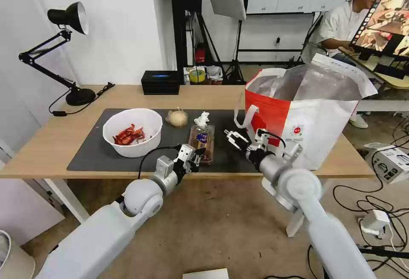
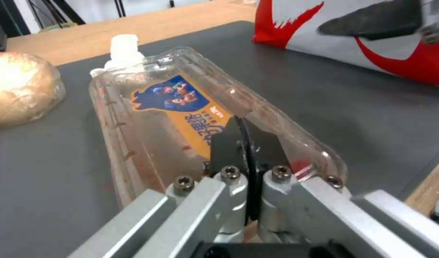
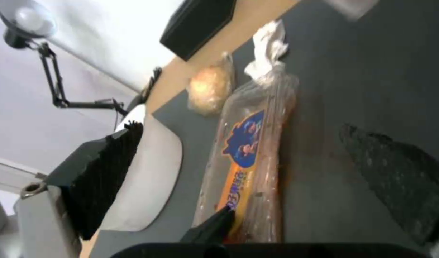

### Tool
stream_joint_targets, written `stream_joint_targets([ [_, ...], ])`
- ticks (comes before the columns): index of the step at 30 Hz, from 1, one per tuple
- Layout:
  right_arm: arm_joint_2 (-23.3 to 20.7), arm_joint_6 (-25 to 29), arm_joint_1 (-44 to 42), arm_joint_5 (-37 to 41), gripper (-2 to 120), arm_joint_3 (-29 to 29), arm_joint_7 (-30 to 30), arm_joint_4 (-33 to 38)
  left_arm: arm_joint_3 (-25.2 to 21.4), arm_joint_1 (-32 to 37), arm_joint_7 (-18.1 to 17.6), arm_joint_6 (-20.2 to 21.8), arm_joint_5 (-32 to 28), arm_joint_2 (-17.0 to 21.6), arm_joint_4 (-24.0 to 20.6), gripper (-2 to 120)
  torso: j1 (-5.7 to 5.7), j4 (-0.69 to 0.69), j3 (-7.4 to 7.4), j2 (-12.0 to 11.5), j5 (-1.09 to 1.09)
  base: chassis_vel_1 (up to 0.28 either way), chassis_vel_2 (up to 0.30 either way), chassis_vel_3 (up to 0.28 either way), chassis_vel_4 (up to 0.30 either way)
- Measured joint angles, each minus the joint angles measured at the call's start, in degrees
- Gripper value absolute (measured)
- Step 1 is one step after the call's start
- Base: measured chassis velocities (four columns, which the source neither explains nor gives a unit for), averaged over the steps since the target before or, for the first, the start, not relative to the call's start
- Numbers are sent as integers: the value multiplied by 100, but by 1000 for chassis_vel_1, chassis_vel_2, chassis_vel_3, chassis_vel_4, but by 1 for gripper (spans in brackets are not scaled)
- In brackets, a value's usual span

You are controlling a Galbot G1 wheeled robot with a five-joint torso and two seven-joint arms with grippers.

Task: Pick up the trash from the table and place it into the takeout bag.

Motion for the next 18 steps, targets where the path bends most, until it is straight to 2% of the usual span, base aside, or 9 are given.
stream_joint_targets([
  [8, 199, -347, 504, 57, 100, -223, 185, -490, -89, 27, -5, -3, -5, -15, 13, 0, 0, -1, 0, 0, 1, 0, 0, 0, 0],
  [18, 398, -707, 707, 142, 100, -339, 315, -825, -123, 99, -5, -35, -13, -26, 25, 0, 0, 0, 0, 0, 0, 0, 0, 0, 0],
])
